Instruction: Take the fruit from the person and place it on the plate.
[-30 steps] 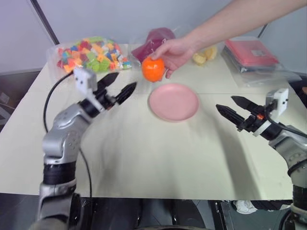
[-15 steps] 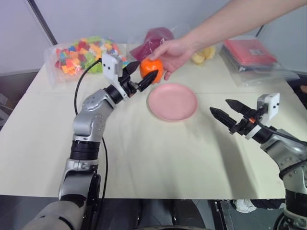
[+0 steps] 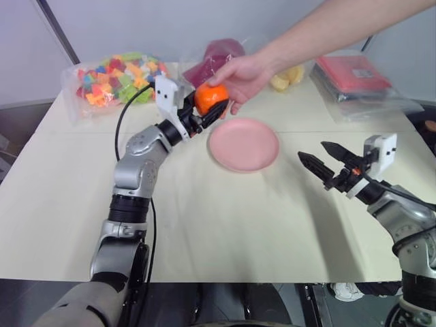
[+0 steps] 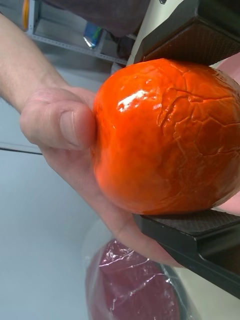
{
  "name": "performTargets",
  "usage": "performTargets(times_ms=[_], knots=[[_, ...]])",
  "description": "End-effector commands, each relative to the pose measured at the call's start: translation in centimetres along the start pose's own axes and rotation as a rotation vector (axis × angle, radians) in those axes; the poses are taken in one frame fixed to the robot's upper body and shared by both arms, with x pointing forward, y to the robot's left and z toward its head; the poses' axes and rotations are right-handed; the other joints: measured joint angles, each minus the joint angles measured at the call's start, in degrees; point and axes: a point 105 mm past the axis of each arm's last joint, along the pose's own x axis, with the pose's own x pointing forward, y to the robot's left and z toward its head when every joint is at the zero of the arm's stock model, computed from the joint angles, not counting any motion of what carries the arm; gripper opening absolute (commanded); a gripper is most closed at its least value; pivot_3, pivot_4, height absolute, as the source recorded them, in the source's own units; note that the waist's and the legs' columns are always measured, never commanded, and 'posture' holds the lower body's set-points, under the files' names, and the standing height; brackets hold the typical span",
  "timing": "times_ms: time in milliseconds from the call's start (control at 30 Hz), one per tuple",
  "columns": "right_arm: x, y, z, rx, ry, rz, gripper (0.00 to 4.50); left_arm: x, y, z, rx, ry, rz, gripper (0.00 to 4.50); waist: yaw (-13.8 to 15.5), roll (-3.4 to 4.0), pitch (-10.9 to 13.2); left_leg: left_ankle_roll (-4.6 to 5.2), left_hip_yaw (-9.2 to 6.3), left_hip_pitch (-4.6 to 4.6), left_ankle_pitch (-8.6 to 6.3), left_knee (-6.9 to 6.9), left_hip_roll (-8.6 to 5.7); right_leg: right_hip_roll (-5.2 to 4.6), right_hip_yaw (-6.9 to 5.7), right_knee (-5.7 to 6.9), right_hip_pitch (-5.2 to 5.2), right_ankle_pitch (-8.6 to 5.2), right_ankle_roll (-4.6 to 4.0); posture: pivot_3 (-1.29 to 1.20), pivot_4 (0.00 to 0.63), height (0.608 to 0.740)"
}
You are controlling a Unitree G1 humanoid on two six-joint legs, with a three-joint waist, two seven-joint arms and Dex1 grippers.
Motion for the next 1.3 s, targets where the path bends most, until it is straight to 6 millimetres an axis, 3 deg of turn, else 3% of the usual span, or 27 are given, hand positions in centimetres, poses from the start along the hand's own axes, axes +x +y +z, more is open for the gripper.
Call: performTargets(times_ms=[33,133,267,467,700,733,767,833,1067,1233,1300], knots=[[0.0,0.5,1.4,-0.039,-0.054,0.010,4.50,0.3,-0.2,1.7,0.037,-0.052,-0.013,3.05,0.0,0.00,0.0,0.00,0.00,0.00,0.00,0.00,0.00,0.00,0.00,0.00,0.00,0.00,0.00,0.00,0.150,0.740],[0.1,0.4,1.4,-0.039,-0.055,0.005,4.50,0.4,-0.1,1.3,0.040,-0.033,-0.010,3.05,0.0,0.00,0.0,0.00,0.00,0.00,0.00,0.00,0.00,0.00,0.00,0.00,0.00,0.00,0.00,0.00,0.150,0.740],[0.3,0.3,1.2,-0.037,-0.055,-0.003,4.50,1.5,-1.5,-2.0,0.083,0.093,-0.073,3.05,0.0,0.00,0.0,-0.01,0.00,0.00,0.01,0.00,0.00,0.00,0.00,0.00,0.01,0.00,0.00,0.00,0.150,0.740],[0.7,0.3,1.0,-0.039,-0.061,-0.015,4.50,3.8,-2.0,-5.7,0.051,0.211,-0.076,3.05,0.1,-0.03,0.0,0.03,0.00,-0.02,-0.02,0.04,-0.03,0.00,-0.01,0.00,0.01,0.00,0.01,0.00,0.150,0.740],[0.5,0.5,0.7,-0.039,-0.066,-0.033,4.50,5.4,-1.7,-7.6,0.076,0.248,-0.054,3.05,-0.1,-0.03,0.0,0.03,0.02,-0.01,-0.01,-0.02,-0.02,0.00,-0.01,0.00,-0.03,0.00,0.01,0.00,0.150,0.740],[0.4,0.5,0.7,-0.039,-0.066,-0.037,4.50,5.5,-1.6,-7.7,0.069,0.248,-0.049,3.05,-0.1,-0.03,0.0,0.03,0.02,-0.02,-0.01,-0.02,-0.02,0.00,-0.01,0.01,-0.04,0.00,0.01,0.00,0.150,0.740],[0.4,0.5,0.7,-0.039,-0.067,-0.041,4.50,5.5,-1.6,-7.8,0.066,0.246,-0.045,3.85,-0.1,-0.03,0.0,0.03,0.02,-0.01,-0.01,-0.02,-0.02,0.00,-0.01,0.02,-0.04,0.00,0.01,0.00,0.150,0.740],[0.3,0.5,0.7,-0.039,-0.067,-0.044,4.50,5.6,-1.6,-7.8,0.054,0.240,-0.050,4.44,-0.1,-0.03,0.0,0.04,0.02,-0.02,-0.02,-0.01,-0.02,0.00,-0.01,0.02,-0.04,0.00,0.02,0.00,0.150,0.740],[0.3,0.4,0.5,-0.036,-0.062,-0.046,4.50,5.5,-2.1,-7.5,0.071,0.217,-0.089,4.44,0.0,-0.03,0.0,0.03,0.02,-0.03,-0.02,0.01,-0.02,0.00,-0.01,0.02,-0.03,0.00,0.01,0.00,0.150,0.740],[0.5,0.2,0.4,-0.042,-0.054,-0.047,4.50,4.5,-0.6,-4.0,0.015,0.088,-0.057,4.44,-0.3,-0.03,0.0,0.03,0.02,-0.03,-0.02,-0.01,-0.02,0.00,0.01,0.04,-0.07,0.00,0.02,0.00,0.150,0.740],[0.5,-0.3,0.4,-0.057,-0.049,-0.067,4.50,2.8,0.7,-2.5,0.027,0.063,-0.021,4.44,-0.4,-0.01,0.0,0.01,0.03,-0.03,0.00,-0.04,0.01,0.01,0.03,0.07,-0.12,0.00,0.01,0.00,0.150,0.740]])
